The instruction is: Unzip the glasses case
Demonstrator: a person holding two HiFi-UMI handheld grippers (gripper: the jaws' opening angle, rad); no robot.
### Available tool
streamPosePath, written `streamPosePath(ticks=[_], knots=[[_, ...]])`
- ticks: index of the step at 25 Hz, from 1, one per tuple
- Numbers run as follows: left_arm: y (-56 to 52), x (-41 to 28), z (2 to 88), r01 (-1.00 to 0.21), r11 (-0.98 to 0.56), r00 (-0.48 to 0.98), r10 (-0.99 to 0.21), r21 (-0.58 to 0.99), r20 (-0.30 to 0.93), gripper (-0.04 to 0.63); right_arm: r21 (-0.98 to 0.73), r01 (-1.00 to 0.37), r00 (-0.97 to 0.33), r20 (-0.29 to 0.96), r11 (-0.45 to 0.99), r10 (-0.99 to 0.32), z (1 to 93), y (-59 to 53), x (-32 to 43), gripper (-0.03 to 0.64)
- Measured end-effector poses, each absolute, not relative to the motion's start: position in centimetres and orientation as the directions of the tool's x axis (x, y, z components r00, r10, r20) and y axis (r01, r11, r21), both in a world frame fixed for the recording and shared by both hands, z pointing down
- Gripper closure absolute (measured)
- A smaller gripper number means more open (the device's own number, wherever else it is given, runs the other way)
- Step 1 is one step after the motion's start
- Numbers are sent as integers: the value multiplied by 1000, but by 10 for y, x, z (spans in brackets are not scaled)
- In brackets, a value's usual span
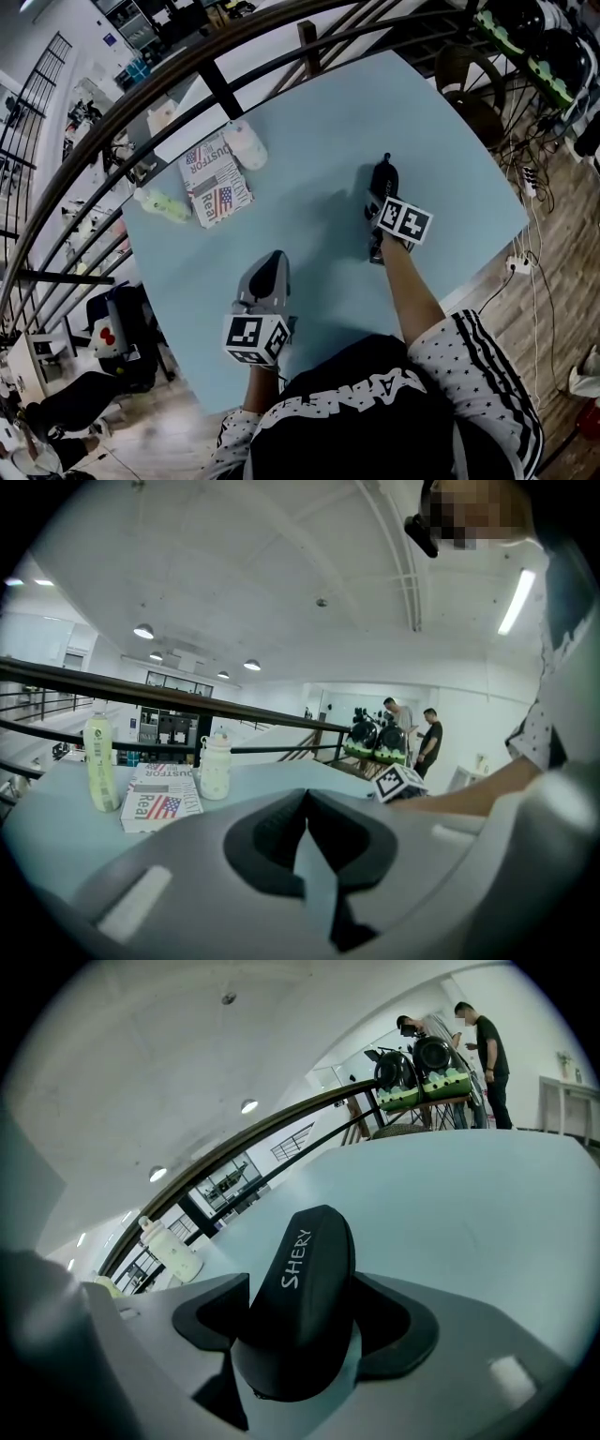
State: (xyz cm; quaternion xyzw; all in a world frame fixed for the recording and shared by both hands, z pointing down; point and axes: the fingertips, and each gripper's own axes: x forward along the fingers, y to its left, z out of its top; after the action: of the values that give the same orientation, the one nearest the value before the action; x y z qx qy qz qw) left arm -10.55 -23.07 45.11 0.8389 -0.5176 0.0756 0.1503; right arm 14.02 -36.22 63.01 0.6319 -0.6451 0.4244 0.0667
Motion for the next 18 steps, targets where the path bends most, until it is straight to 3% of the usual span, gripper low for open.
streamPosePath(ticks=[18], knots=[[-228,-32,451,-782,-526,610,-756,335,237,595,-544,-838,-344,463,44,-817,577,-309,160,270]])
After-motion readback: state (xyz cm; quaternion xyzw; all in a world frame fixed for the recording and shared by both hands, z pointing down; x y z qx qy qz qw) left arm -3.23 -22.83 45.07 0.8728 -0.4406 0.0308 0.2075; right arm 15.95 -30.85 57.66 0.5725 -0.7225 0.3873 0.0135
